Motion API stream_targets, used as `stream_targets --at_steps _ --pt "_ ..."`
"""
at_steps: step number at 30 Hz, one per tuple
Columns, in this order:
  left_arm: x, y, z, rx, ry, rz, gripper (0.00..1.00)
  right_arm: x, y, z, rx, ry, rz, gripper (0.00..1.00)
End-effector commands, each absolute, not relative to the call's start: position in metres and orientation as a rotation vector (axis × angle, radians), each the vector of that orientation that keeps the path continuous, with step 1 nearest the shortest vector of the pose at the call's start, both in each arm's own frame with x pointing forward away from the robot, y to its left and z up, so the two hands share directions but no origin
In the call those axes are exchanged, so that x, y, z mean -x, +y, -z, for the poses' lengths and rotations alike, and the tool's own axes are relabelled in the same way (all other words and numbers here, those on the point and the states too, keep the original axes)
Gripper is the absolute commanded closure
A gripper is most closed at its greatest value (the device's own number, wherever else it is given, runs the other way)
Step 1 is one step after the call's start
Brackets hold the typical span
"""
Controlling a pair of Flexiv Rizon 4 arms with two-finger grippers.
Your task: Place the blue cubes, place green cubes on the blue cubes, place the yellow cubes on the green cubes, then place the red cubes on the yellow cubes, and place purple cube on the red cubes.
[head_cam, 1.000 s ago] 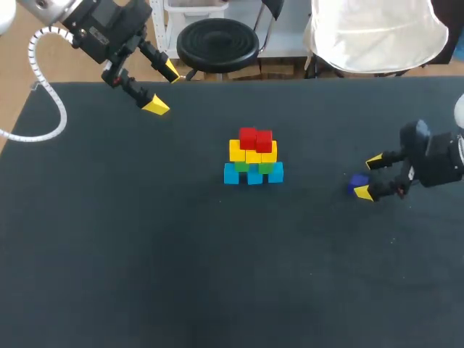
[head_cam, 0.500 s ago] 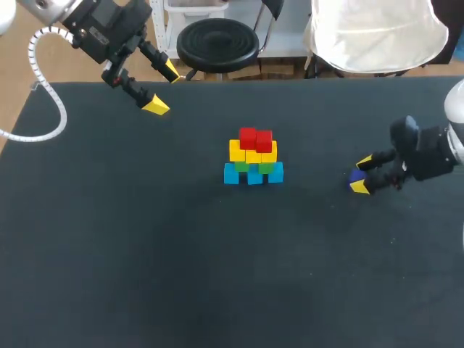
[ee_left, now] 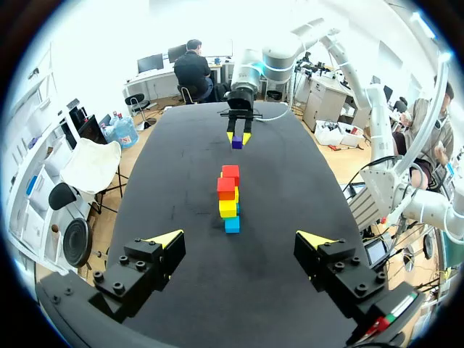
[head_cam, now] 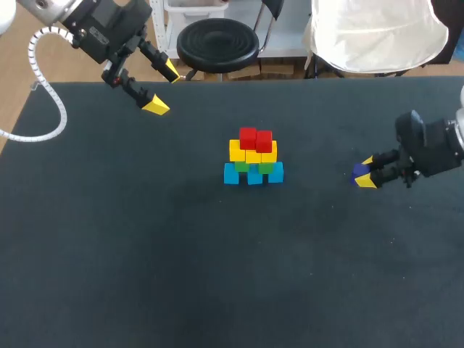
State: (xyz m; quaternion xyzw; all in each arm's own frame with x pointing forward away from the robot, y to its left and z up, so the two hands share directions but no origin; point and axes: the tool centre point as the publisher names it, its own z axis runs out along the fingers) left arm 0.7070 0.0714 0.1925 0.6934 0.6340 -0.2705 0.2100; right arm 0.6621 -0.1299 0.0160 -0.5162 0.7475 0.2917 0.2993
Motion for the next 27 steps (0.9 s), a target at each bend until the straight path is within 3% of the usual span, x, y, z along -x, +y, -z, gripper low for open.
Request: stream_targets --at_steps 1,27 --pt "-0.706 0.072 -0.192 -1.927 1.758 0.751 0.0 -0.664 -0.13 -0.031 1.392 1.974 -0.796 1.0" --pt "-0.706 0.072 -0.192 -1.927 1.758 0.751 0.0 -0.655 -0.077 -0.105 1.546 1.903 -0.753 1.0"
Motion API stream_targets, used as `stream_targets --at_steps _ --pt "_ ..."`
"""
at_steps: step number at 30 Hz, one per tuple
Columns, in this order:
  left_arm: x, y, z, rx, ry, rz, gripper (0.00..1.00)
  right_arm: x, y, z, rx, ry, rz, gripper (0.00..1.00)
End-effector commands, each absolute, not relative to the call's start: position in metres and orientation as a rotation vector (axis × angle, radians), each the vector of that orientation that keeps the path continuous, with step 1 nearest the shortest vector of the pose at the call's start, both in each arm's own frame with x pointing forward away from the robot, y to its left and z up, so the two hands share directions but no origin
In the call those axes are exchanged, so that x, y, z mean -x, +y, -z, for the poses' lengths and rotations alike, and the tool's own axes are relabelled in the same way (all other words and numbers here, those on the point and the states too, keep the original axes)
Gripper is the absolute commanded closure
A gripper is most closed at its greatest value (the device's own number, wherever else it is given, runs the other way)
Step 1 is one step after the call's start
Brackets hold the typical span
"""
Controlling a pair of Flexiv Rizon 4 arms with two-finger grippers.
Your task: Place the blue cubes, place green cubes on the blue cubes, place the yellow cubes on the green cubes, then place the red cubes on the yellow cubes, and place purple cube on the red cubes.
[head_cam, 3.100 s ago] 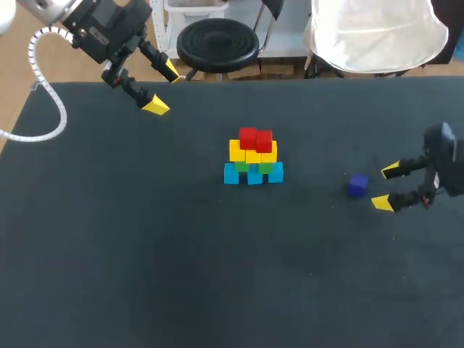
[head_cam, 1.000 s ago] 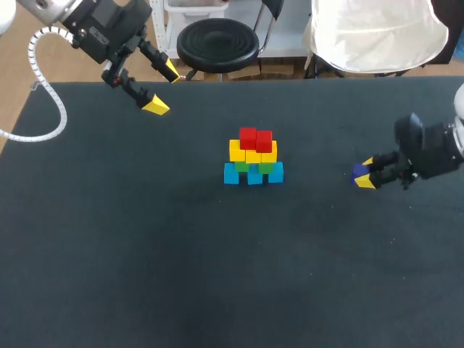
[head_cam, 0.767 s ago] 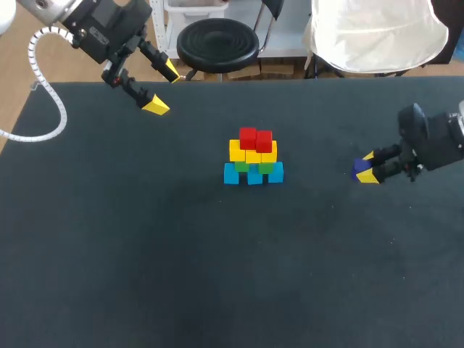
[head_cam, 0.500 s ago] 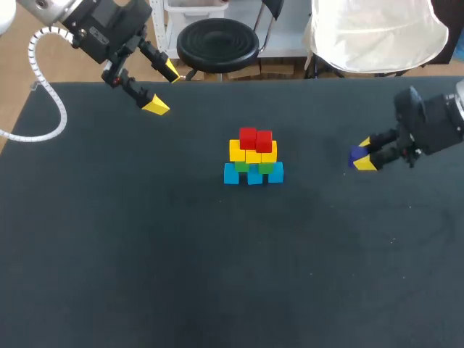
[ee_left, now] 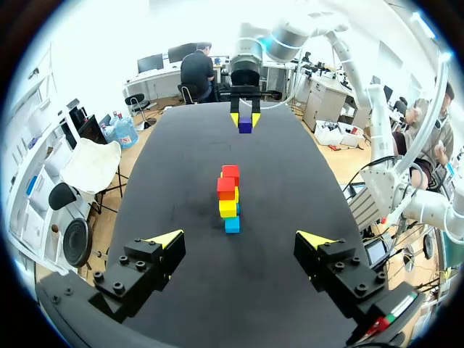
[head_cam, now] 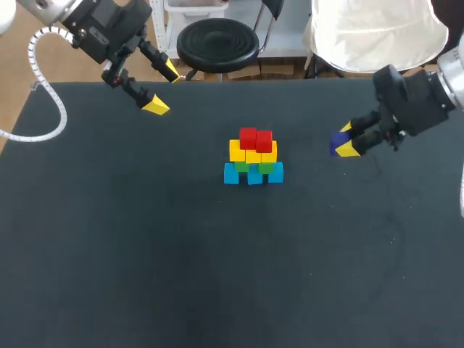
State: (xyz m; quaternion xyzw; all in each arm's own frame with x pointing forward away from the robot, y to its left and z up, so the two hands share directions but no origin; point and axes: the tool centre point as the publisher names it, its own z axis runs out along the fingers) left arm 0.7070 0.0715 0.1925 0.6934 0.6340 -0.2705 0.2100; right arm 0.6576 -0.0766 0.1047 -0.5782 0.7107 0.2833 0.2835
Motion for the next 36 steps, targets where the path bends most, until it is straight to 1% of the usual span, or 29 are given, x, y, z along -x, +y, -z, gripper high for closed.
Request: stream_targets --at_steps 1,24,31,36 --pt "-0.706 0.072 -0.192 -1.927 1.758 0.751 0.0 -0.655 -0.077 -0.105 1.546 1.903 -0.753 1.0" --pt "-0.706 0.072 -0.192 -1.927 1.758 0.751 0.0 -0.655 -0.077 -0.105 1.546 1.903 -0.753 1.0" --pt "-0.706 0.072 -0.192 -1.927 1.758 0.751 0.0 -0.656 -0.041 -0.14 1.579 1.975 -0.598 1.0" --pt "-0.706 0.072 -0.192 -1.927 1.758 0.751 0.0 -0.656 -0.031 -0.151 1.572 2.015 -0.544 1.0"
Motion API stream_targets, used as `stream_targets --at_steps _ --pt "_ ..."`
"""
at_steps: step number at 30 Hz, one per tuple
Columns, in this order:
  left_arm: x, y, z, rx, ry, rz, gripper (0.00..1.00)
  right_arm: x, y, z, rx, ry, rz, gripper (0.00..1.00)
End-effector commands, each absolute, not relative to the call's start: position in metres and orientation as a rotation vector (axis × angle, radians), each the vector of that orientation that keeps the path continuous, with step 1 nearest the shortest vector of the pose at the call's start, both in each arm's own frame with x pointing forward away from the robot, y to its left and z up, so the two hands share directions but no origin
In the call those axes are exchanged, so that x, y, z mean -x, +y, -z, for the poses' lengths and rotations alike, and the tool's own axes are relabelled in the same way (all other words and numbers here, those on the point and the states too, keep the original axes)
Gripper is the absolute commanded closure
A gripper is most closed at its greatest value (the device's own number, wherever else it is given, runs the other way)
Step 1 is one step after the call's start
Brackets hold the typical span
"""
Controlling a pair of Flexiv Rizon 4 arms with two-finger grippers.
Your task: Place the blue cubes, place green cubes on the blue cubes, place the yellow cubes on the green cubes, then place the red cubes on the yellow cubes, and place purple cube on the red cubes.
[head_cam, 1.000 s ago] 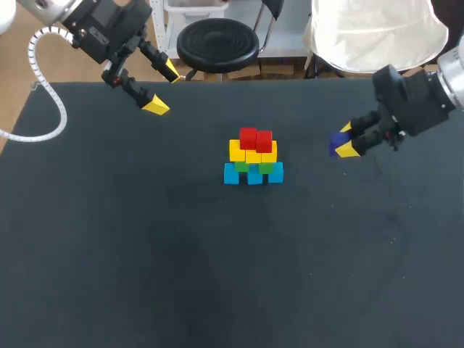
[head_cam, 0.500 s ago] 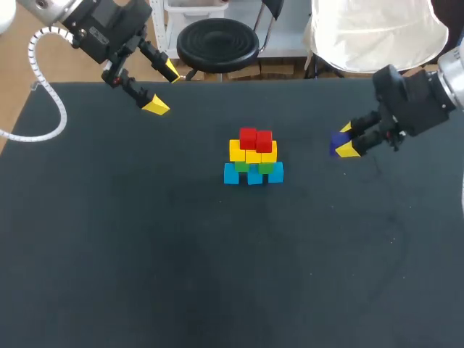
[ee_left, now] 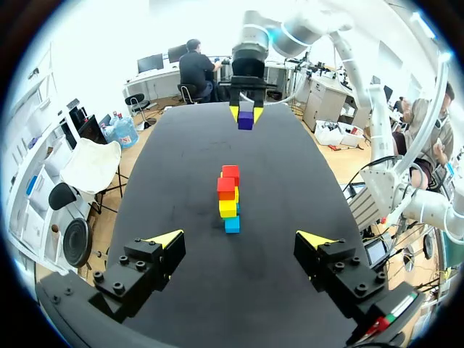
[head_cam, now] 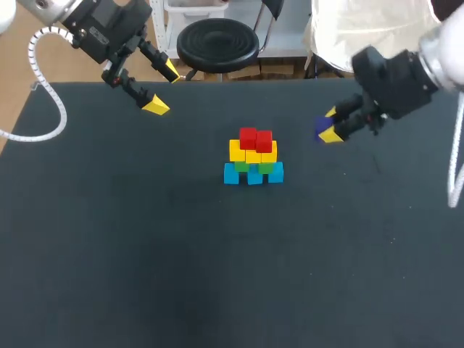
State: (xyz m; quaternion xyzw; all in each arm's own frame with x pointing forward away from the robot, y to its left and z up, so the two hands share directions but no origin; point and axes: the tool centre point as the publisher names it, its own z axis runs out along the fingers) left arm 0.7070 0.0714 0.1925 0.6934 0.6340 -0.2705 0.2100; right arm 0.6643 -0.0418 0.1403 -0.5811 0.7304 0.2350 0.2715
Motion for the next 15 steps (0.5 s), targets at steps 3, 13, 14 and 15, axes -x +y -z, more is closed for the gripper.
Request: stream_targets --at_steps 3,13,14,15 --pt "-0.706 0.072 -0.192 -1.927 1.758 0.751 0.0 -0.654 -0.023 -0.156 1.573 2.015 -0.536 1.0" --pt "-0.706 0.072 -0.192 -1.927 1.758 0.751 0.0 -0.648 0.008 -0.165 1.597 1.989 -0.586 1.0" --pt "-0.706 0.072 -0.192 -1.927 1.758 0.751 0.0 -0.648 0.008 -0.165 1.597 1.989 -0.586 1.0" --pt "-0.706 0.072 -0.192 -1.927 1.758 0.751 0.0 -0.648 0.008 -0.165 1.597 1.989 -0.586 1.0"
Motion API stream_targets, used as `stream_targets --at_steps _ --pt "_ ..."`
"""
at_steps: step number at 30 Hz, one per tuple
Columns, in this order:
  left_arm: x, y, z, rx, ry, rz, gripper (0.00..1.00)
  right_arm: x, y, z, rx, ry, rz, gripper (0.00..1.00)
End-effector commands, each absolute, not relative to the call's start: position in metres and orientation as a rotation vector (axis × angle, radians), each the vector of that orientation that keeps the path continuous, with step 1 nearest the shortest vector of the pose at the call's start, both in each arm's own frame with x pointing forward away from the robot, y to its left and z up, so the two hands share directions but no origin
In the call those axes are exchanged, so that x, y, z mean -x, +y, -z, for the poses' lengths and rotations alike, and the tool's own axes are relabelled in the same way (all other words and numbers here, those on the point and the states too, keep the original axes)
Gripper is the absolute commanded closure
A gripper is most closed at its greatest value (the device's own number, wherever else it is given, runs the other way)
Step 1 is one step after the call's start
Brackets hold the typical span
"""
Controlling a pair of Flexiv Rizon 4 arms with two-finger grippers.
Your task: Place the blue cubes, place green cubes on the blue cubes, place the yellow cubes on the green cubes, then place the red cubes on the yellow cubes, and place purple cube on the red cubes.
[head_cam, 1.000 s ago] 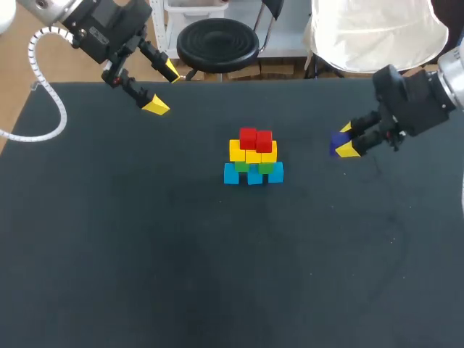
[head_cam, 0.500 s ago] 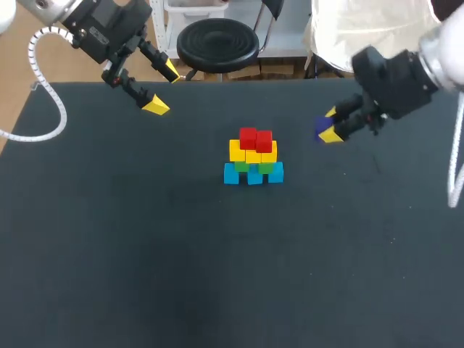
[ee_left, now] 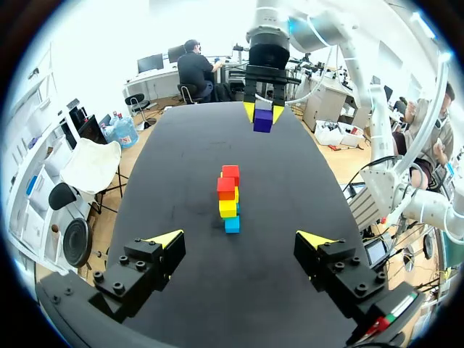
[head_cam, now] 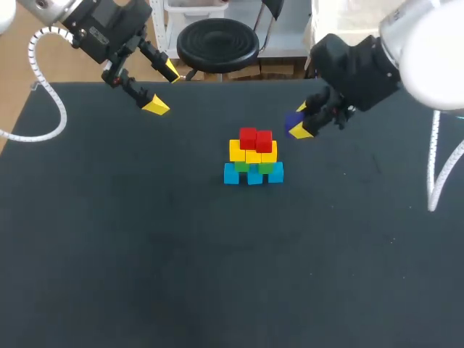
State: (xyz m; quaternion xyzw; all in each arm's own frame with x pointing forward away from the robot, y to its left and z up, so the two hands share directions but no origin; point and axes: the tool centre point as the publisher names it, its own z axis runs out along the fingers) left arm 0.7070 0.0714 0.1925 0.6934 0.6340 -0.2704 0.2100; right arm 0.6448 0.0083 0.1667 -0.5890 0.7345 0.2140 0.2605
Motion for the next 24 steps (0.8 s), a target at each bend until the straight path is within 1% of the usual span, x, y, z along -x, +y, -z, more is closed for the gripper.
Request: stream_targets --at_steps 1,22,24 --pt "-0.706 0.072 -0.192 -1.927 1.758 0.751 0.0 -0.648 0.008 -0.165 1.597 1.989 -0.586 1.0" --pt "-0.706 0.072 -0.192 -1.927 1.758 0.751 0.0 -0.648 0.008 -0.165 1.597 1.989 -0.586 1.0" --pt "-0.706 0.072 -0.192 -1.927 1.758 0.751 0.0 -0.648 0.021 -0.163 1.606 1.994 -0.608 1.0"
